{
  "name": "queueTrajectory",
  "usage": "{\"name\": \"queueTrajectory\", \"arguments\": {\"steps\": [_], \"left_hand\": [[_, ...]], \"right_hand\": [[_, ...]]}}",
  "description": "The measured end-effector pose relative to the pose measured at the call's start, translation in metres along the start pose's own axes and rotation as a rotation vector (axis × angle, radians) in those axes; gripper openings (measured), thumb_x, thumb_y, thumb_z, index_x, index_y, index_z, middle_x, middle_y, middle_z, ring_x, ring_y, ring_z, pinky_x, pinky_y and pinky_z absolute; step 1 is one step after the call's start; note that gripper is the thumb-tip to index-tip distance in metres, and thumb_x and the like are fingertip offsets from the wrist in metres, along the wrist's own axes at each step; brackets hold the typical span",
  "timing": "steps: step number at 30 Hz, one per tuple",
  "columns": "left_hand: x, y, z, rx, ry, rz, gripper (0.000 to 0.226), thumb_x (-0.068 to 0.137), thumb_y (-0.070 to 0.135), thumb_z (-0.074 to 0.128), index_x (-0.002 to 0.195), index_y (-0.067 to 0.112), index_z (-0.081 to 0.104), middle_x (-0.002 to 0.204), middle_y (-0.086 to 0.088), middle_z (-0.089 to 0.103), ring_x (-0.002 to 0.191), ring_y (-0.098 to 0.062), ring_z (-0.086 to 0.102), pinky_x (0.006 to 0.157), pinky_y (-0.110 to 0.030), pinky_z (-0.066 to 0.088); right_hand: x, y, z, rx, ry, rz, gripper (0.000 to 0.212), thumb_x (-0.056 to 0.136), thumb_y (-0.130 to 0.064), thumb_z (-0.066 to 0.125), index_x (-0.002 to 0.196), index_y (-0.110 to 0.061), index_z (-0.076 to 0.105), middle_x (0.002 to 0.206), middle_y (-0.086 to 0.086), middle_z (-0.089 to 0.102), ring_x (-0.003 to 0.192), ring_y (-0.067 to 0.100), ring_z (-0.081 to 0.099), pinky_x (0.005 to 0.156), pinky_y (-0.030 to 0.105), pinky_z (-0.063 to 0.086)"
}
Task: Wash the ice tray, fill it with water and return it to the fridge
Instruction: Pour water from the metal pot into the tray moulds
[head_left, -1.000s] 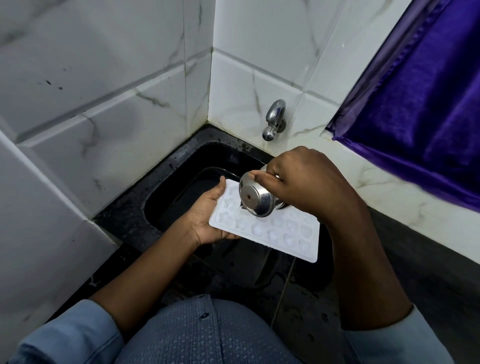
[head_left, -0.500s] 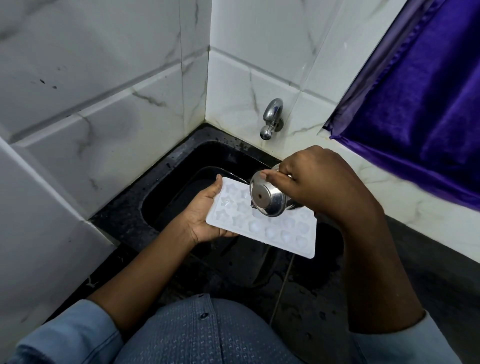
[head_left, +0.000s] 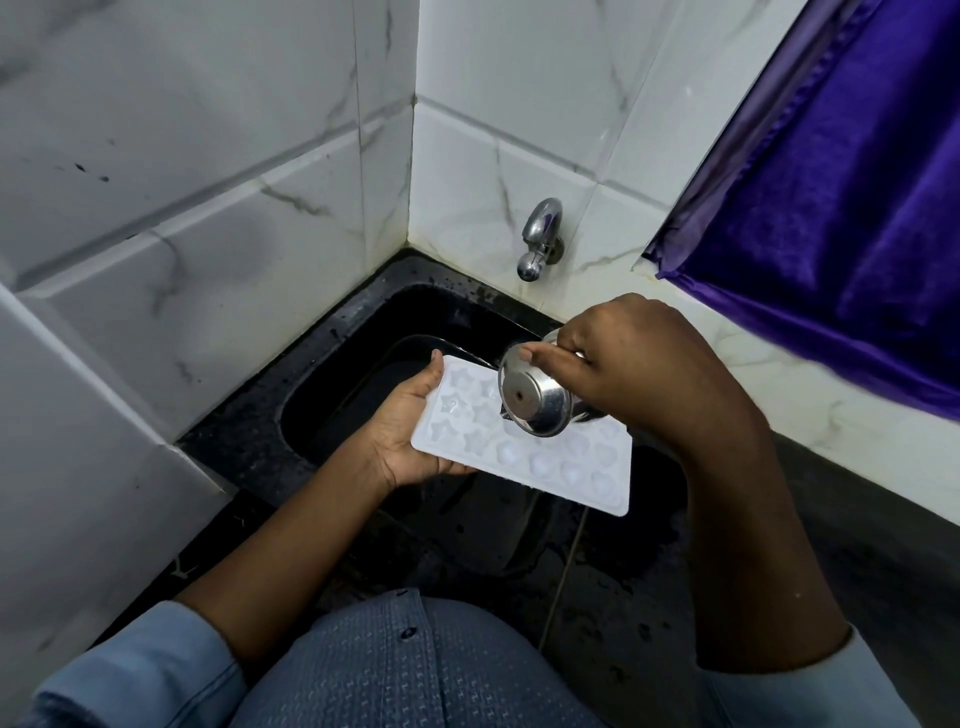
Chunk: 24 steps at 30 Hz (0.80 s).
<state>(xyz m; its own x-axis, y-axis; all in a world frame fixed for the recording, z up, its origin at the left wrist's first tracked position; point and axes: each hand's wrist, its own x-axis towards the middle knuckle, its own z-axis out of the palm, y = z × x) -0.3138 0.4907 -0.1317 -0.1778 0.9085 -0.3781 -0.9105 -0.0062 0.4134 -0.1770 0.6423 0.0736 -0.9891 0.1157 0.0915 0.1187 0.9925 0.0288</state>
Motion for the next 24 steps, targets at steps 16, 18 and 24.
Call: {"name": "queueTrajectory", "arguments": {"steps": [16,18,24], "left_hand": [[-0.003,-0.001,0.000,0.011,0.016,0.004,0.085,0.094,0.077,0.052,0.144,0.011,0.065,0.155,-0.021,0.055,0.138,-0.043,0.057,0.114,-0.063,0.041],[-0.003,0.000,0.000,0.012,0.011,0.008,0.084,0.094,0.078,0.050,0.141,0.010,0.068,0.153,-0.021,0.058,0.136,-0.043,0.060,0.109,-0.063,0.048],[-0.004,0.001,0.002,0.021,0.050,0.020,0.083,0.095,0.079,0.048,0.135,0.010,0.073,0.147,-0.021,0.063,0.130,-0.044,0.065,0.098,-0.062,0.057]], "right_hand": [[-0.007,0.007,0.002,0.000,-0.010,0.041,0.057,0.102,-0.058,0.048,0.072,-0.015,0.069,0.063,0.004,0.059,0.064,0.026,0.059,0.057,0.034,0.039],[-0.008,0.009,0.004,-0.009,-0.003,0.045,0.057,0.101,-0.058,0.048,0.069,-0.015,0.067,0.060,0.003,0.057,0.063,0.025,0.058,0.054,0.032,0.032],[-0.013,0.015,0.005,-0.025,0.035,0.052,0.060,0.098,-0.059,0.050,0.060,-0.013,0.057,0.054,0.002,0.051,0.058,0.025,0.054,0.051,0.031,0.019]]}}
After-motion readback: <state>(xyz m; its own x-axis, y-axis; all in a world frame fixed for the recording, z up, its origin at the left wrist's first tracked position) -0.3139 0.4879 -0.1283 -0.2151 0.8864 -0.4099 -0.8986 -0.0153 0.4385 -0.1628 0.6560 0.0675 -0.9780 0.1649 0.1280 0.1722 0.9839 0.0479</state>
